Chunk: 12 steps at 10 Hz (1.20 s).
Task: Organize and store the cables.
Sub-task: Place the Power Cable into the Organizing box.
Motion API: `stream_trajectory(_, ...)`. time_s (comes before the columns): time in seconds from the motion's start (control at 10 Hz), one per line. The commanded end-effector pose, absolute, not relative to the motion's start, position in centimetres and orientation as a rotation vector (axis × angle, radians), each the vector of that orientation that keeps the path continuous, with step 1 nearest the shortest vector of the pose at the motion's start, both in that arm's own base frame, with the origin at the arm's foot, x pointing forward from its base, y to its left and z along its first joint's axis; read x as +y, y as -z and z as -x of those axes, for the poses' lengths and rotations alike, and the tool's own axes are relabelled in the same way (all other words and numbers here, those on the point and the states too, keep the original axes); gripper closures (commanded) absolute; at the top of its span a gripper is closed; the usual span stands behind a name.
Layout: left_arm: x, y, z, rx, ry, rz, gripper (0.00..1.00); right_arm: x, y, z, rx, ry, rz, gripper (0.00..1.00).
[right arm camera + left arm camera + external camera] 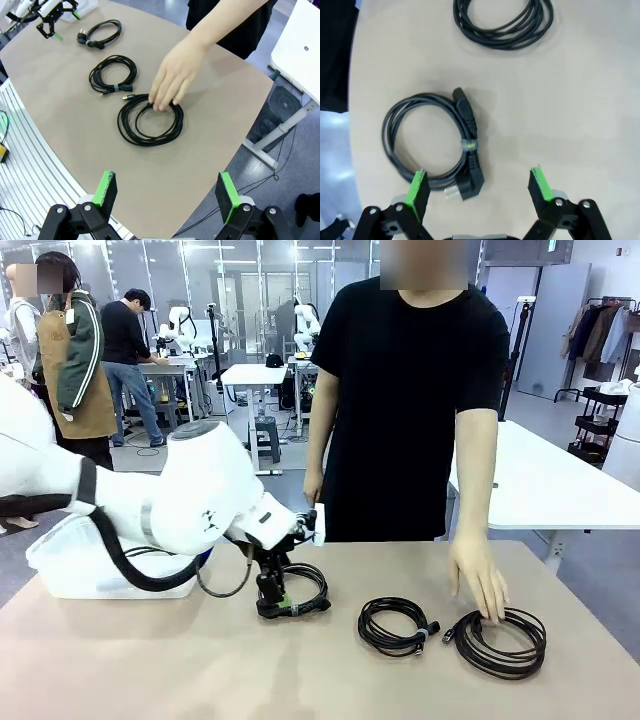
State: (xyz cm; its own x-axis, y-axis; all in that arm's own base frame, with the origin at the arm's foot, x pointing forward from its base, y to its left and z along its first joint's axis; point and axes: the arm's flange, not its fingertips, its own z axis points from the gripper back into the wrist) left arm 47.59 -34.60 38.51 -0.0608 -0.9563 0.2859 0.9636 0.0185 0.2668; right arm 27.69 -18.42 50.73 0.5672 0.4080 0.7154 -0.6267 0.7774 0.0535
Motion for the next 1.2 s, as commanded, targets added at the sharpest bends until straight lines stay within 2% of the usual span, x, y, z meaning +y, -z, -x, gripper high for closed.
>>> stream_trajectory(0.0, -38.1, -37.3, -48.9, -0.356, 1.576, 0.034, 0.00, -18.5, -50.7, -27.6, -0.755, -0.635, -0.323, 0.00)
stream_trajectory(0.4, -39.8, -34.0, -50.3, -0.263, 1.574, 0.021, 0.00, -18.5, -50.7, -27.6, -0.755, -0.635, -0.323, 0.00)
stream_trajectory(1.1, -38.0, -31.2, -53.0, -0.207, 1.545, 0.047, 0.00, -18.5, -50.7, -27.6, -0.755, -0.635, -0.323, 0.00)
